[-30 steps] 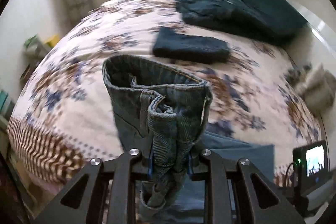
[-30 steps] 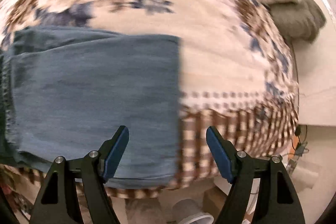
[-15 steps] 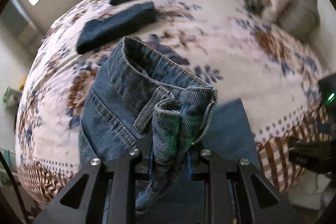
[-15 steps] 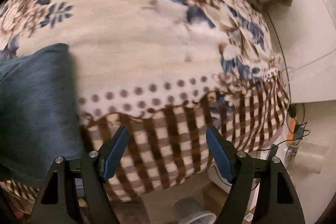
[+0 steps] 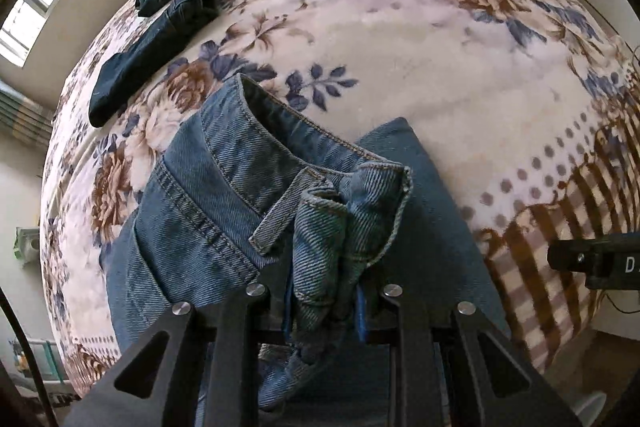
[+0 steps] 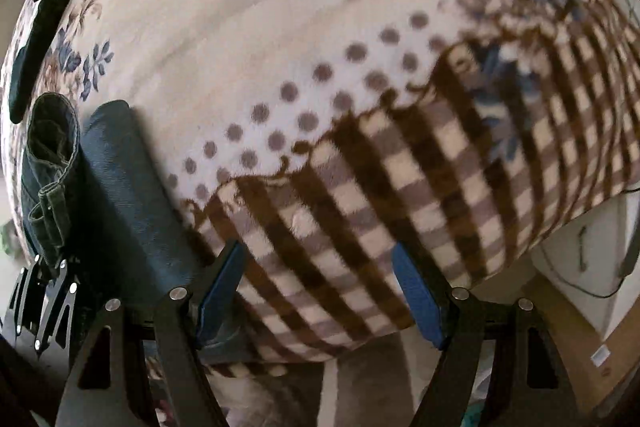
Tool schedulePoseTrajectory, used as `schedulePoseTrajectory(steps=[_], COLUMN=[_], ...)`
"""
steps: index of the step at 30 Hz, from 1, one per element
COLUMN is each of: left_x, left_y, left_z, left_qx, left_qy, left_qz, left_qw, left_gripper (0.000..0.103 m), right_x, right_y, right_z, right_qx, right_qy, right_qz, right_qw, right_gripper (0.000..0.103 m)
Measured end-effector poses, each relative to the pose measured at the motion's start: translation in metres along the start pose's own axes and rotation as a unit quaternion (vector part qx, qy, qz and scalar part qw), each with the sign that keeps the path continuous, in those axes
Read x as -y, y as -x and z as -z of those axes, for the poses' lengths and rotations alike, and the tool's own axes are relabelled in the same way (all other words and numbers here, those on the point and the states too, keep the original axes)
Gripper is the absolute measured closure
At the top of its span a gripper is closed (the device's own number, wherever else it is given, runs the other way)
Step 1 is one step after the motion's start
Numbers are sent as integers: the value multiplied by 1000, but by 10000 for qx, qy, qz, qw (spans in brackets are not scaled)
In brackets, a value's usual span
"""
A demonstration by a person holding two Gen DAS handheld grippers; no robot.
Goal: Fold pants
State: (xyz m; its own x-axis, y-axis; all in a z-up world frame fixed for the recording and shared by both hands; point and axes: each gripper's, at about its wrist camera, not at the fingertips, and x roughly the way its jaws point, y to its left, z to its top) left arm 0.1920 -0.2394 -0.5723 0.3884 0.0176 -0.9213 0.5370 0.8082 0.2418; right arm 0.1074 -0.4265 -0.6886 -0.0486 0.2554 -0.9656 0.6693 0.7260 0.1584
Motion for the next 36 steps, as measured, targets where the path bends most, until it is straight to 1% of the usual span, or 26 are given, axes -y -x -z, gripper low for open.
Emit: schedulePoseTrajectory(steps=[2, 12, 15, 16, 18, 19, 20, 21, 23, 24, 25, 26, 27, 29, 30, 31, 33, 36], left_x=[0, 7, 7, 6, 1, -6, -11, -19, -46, -58, -73, -89, -99, -126, -138, -152, -169, -185], left_y=[-2, -7, -7, -5, 3, 13, 21, 31, 51, 57, 62, 64, 64, 59, 53, 43, 26, 12], left_z=[-2, -3, -5, -6, -9, -10, -10, -9, -6, -4, -1, 4, 7, 18, 24, 32, 45, 63], left_qx=[-28, -68, -133, -262, -414, -414, -355, -278, -102, -48, -28, -65, -105, -243, -343, -542, -827, -1063], left_qy=[39, 7, 43, -93, 40, 187, 308, 469, 867, 1027, 1206, 1369, 1449, 1650, 1724, 1763, 1777, 1885], left_qz=[25, -6, -11, -17, 237, 544, 660, 738, 596, 446, 183, -128, -263, -735, -921, -1152, -1420, -1503], left_qw=[10000, 10000, 9999, 9996, 9989, 9975, 9967, 9958, 9944, 9937, 9925, 9905, 9890, 9832, 9801, 9761, 9703, 9647], left_gripper=[84, 84, 81, 78, 62, 59, 52, 35, 18, 17, 17, 17, 17, 17, 17, 17, 17, 17], right_x=[3, 17, 16, 15, 15, 13, 11, 10, 6, 3, 0, -7, -13, -34, -45, -58, -76, -101], right_y=[-3, -10, -8, -6, 1, 6, 14, 19, 31, 36, 41, 45, 46, 44, 41, 37, 28, 7], right_z=[1, -3, -7, -8, -9, -8, -7, -7, -7, -7, -8, -8, -8, -8, -8, -8, -6, -4], right_qx=[-40, -171, -165, -151, -95, -74, -27, 5, 92, 134, 158, 161, 138, 16, -24, -66, -155, -332], right_qy=[-52, -213, -203, -196, -211, -216, -231, -241, -270, -286, -290, -284, -265, -130, -45, 65, 176, 252], right_qz=[46, -20, -3, 6, -40, -77, -135, -171, -337, -457, -577, -783, -944, -1268, -1342, -1397, -1423, -1530], right_qw=[10000, 9996, 9997, 9997, 9997, 9997, 9996, 9996, 9990, 9985, 9978, 9964, 9951, 9918, 9909, 9901, 9895, 9874], right_gripper=[25, 25, 25, 25, 25, 25, 25, 25, 25, 25, 25, 25, 25, 25, 25, 25, 25, 25])
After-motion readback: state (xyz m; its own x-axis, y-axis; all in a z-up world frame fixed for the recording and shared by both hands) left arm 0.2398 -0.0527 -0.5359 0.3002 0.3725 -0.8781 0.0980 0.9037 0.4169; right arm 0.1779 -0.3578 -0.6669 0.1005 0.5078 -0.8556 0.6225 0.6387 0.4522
